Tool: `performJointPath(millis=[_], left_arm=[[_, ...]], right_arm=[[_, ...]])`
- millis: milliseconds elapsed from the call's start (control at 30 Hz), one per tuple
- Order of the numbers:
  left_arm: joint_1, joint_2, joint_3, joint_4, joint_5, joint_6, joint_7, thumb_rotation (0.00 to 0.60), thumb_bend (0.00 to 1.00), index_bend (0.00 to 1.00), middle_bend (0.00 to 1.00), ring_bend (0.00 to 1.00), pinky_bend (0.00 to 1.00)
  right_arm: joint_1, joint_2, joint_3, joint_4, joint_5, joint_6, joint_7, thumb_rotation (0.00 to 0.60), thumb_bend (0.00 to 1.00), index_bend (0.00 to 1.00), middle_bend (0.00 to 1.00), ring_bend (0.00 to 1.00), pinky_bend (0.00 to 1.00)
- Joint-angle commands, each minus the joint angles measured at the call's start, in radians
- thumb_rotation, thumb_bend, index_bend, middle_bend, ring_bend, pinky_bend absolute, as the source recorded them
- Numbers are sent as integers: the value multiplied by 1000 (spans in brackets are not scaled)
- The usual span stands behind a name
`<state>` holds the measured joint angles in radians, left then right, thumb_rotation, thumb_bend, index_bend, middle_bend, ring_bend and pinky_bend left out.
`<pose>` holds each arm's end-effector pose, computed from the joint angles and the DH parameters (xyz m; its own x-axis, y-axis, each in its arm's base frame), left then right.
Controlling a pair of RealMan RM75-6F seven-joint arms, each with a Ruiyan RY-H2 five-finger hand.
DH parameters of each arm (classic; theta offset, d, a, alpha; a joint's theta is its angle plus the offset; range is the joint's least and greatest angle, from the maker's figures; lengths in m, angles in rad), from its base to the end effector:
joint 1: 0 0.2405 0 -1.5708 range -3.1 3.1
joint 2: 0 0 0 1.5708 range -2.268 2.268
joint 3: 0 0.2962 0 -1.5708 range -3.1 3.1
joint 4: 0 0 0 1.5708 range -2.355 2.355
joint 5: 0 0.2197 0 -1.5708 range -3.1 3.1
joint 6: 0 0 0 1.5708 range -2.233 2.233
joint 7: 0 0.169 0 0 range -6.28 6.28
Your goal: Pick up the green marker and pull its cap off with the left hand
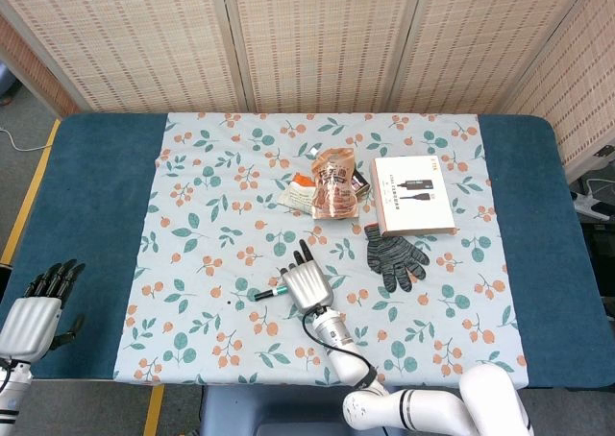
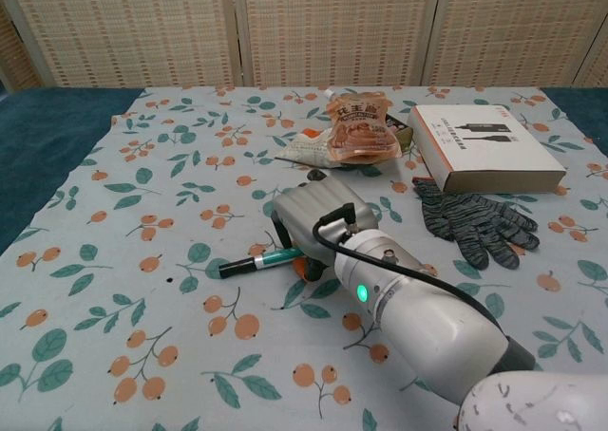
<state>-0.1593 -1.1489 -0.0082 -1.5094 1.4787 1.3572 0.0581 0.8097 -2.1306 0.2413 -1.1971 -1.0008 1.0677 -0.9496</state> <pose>-0.3704 0.2282 0.1438 0.5149 0.1280 0.8476 0.8571 -0.0561 -0.5121 -0.0713 -0.3374 -0.1961 0.6664 -0.1538 0.7296 -0.7059 -0.4451 0.5510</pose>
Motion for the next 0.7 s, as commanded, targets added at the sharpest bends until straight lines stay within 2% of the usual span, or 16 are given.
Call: performJointPath(millis=[33,200,300,433,533,633,700], left_arm=[[0,0,0,0,0,0,0,600,398,0,0,0,143],[0,-1,0,1,-1,-1,1,600,399,0,0,0,143],[-1,-1,0,2,1,0,-1,600,399,0,0,0,143],[-4,-6,3,13,29,13,-33,600,413,1,0,0,146],[-15,-25,6,40,60,16,-86,600,434,23,0,0,165],[-37,-54,9,61,88,1,-163,600,441,65,19,0,218],[-56,-87,-1,68,98,-6,-199,600,441,115,83,31,289]], right_arm=[[0,0,-2,1,-3,2,1,600,331,748,553,224,0],[-3,-12,-33,35,-74,32,49,600,384,918,693,353,9],[-7,-17,-55,62,-116,42,79,600,395,961,735,403,24],[-19,-8,-80,75,-184,70,139,600,401,988,758,426,37],[-36,21,-88,43,-222,95,177,600,401,994,761,429,40],[-50,65,-87,-9,-242,113,183,600,401,994,761,430,40],[-59,97,-85,-45,-252,121,182,600,401,994,762,430,40]])
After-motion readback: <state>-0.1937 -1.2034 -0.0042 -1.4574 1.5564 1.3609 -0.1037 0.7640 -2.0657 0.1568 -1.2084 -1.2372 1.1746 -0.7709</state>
